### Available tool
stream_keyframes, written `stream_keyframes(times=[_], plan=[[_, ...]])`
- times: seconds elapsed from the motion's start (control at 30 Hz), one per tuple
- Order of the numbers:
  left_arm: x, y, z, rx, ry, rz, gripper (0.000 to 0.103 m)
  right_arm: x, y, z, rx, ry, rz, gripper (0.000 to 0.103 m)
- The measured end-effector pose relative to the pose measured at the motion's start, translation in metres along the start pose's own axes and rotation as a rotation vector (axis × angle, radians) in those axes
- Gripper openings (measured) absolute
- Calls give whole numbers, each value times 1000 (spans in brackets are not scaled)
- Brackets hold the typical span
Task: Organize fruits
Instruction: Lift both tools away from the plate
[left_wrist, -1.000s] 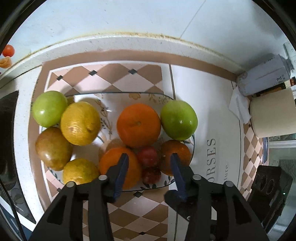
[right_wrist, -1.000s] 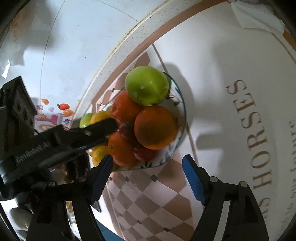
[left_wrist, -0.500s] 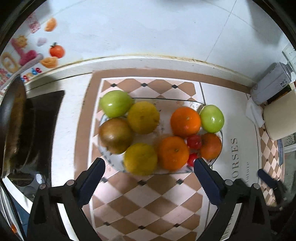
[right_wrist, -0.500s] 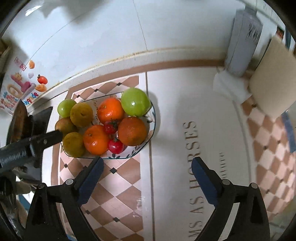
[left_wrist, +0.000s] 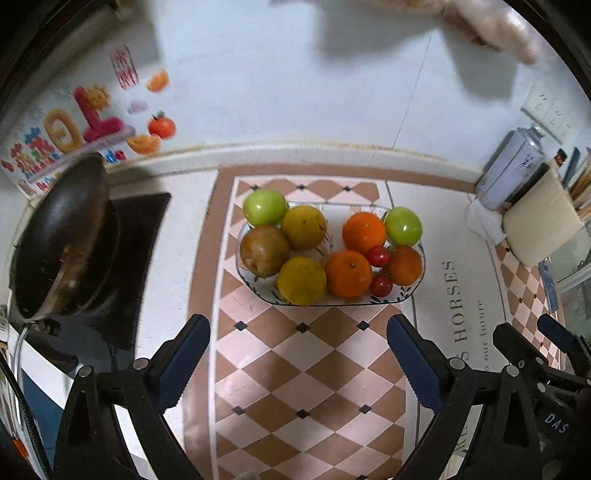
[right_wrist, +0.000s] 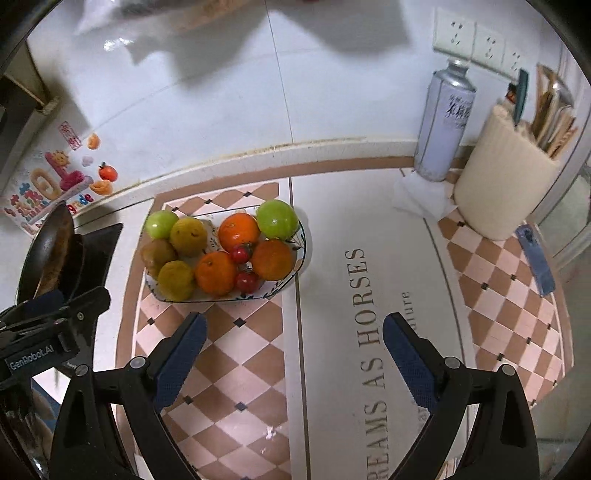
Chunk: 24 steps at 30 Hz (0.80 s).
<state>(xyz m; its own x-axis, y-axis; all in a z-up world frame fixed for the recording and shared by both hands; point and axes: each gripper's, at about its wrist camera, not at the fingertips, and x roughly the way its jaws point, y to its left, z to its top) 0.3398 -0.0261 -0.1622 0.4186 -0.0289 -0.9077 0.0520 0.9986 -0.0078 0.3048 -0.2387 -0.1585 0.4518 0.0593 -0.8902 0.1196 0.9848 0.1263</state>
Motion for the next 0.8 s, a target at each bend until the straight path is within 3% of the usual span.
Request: stream_keyframes(times=[0.53, 0.8], plan=[[-139, 21, -75, 31, -197, -37, 98, -163, 35, -71, -35, -213, -11, 101], [-189, 36, -112, 32, -249, -36, 98, -224, 49, -111, -46, -278, 7, 102]])
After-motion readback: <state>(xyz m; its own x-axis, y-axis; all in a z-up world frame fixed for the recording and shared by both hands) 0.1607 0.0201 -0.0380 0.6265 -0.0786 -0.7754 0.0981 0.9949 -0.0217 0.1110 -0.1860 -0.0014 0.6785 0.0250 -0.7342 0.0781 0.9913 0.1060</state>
